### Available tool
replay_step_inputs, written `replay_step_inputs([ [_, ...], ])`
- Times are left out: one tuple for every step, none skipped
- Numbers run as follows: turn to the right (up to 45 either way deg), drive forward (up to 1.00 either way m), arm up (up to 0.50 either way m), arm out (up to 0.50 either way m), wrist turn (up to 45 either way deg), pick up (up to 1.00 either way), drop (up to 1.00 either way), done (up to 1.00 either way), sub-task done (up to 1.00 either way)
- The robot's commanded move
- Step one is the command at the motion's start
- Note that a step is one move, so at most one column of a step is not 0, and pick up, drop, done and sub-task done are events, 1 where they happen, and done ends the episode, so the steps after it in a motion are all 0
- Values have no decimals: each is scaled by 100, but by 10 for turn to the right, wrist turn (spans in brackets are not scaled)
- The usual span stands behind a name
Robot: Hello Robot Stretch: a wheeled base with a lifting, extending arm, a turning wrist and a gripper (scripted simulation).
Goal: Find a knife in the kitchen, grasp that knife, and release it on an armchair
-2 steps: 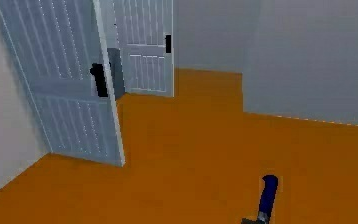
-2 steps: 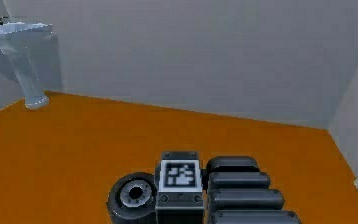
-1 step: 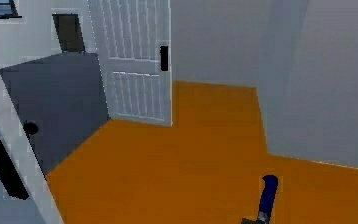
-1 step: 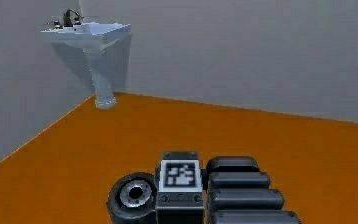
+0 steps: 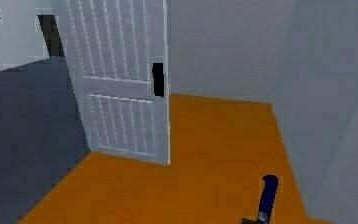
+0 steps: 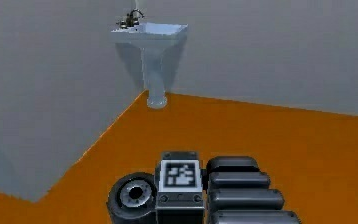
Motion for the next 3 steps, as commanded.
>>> replay_step_inputs([
  [-240,0,0,0,0,0,0,0,0],
  [0,45,0,0,0,0,0,0,0],
  [-450,0,0,0,0,0,0,0,0],
])
